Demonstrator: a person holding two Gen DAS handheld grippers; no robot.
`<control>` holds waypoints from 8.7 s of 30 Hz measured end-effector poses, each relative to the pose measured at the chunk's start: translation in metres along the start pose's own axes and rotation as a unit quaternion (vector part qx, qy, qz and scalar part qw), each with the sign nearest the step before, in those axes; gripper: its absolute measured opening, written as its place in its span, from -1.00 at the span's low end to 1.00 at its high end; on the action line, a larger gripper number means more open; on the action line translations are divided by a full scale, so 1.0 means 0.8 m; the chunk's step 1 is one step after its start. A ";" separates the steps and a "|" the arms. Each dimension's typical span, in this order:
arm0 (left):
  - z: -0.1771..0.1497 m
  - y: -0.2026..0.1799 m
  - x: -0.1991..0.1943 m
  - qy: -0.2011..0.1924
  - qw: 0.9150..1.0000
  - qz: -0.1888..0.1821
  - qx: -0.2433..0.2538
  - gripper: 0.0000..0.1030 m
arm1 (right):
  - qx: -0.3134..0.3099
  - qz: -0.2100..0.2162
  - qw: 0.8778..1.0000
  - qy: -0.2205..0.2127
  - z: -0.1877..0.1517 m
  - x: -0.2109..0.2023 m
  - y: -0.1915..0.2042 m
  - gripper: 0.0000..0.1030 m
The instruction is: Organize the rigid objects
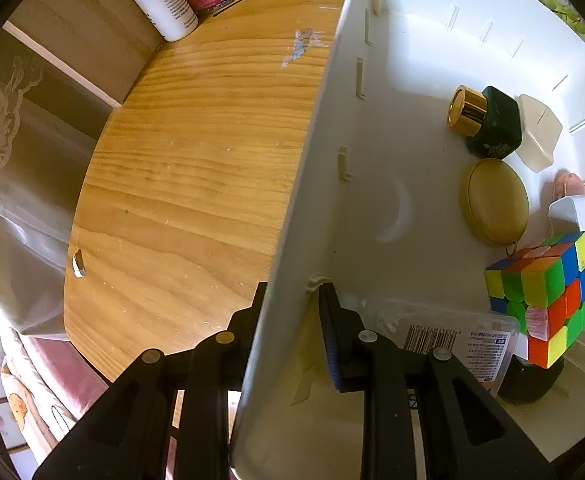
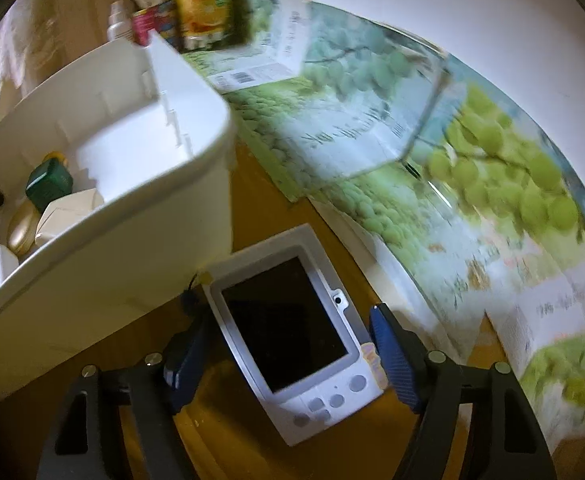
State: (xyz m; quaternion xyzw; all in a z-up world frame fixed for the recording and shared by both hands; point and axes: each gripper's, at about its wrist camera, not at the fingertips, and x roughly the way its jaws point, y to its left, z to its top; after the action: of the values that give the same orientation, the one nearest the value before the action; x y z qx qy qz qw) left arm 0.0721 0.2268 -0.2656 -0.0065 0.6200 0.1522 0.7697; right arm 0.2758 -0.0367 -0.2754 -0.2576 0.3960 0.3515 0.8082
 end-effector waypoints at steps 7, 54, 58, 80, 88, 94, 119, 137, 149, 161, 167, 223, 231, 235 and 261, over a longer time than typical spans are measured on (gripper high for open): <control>0.002 0.012 0.000 -0.008 1.000 -0.001 -0.016 -0.10 | 0.084 -0.040 0.996 0.010 -0.037 -0.023 0.003 0.21; -0.014 0.053 -0.161 -0.251 0.956 -0.079 0.134 0.15 | 0.382 -0.122 0.911 -0.095 -0.096 -0.245 0.169 0.18; -0.018 0.051 -0.173 -0.275 0.946 -0.097 0.145 0.15 | 0.348 -0.119 0.923 -0.112 -0.061 -0.260 0.194 0.07; -0.077 0.023 -0.216 -0.298 0.950 -0.077 0.055 0.27 | 0.287 -0.079 0.942 -0.154 -0.060 -0.292 0.230 0.29; -0.119 -0.031 -0.236 -0.306 0.948 -0.084 0.012 0.27 | 0.298 -0.095 0.943 -0.118 -0.156 -0.300 0.184 0.40; -0.141 -0.070 -0.246 -0.305 0.948 -0.087 0.002 0.28 | 0.272 -0.089 0.953 -0.096 -0.197 -0.287 0.174 0.46; -0.158 -0.112 -0.247 -0.283 0.957 -0.067 -0.008 0.30 | 0.155 -0.100 0.983 0.017 -0.205 -0.142 0.166 0.46; -0.116 -0.055 -0.233 -0.283 0.956 -0.071 -0.023 0.30 | 0.288 -0.037 0.957 0.001 -0.186 -0.164 0.128 0.11; -0.081 0.000 -0.226 -0.300 0.948 -0.104 0.007 0.30 | 0.272 -0.081 0.952 -0.115 -0.068 -0.264 0.155 0.11; -0.067 0.054 -0.200 -0.300 0.946 -0.126 0.008 0.30 | 0.204 -0.064 0.968 -0.135 0.040 -0.219 0.270 0.12; -0.071 0.060 -0.193 -0.295 0.946 -0.133 0.020 0.30 | 0.209 -0.042 0.969 -0.125 0.032 -0.193 0.299 0.13; -0.202 -0.230 -0.313 -0.319 0.944 -0.056 0.055 0.98 | 0.371 -0.165 0.912 -0.062 -0.261 -0.419 0.186 0.99; -0.197 -0.231 -0.309 -0.316 0.945 -0.062 0.054 0.98 | 0.358 -0.159 0.919 -0.050 -0.251 -0.407 0.183 0.99; -0.195 -0.233 -0.311 -0.323 0.942 -0.067 0.060 0.98 | 0.353 -0.156 0.922 -0.040 -0.246 -0.401 0.183 0.99; -0.170 -0.189 -0.297 -0.315 0.944 -0.078 0.065 0.98 | 0.346 -0.159 0.925 -0.008 -0.203 -0.369 0.208 0.99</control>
State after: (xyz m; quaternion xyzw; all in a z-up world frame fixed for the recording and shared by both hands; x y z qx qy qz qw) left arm -0.0649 0.0018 -0.0971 0.0433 0.3520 0.0451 0.9339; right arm -0.0567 -0.1540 -0.1461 -0.0189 0.4403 0.0621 0.8955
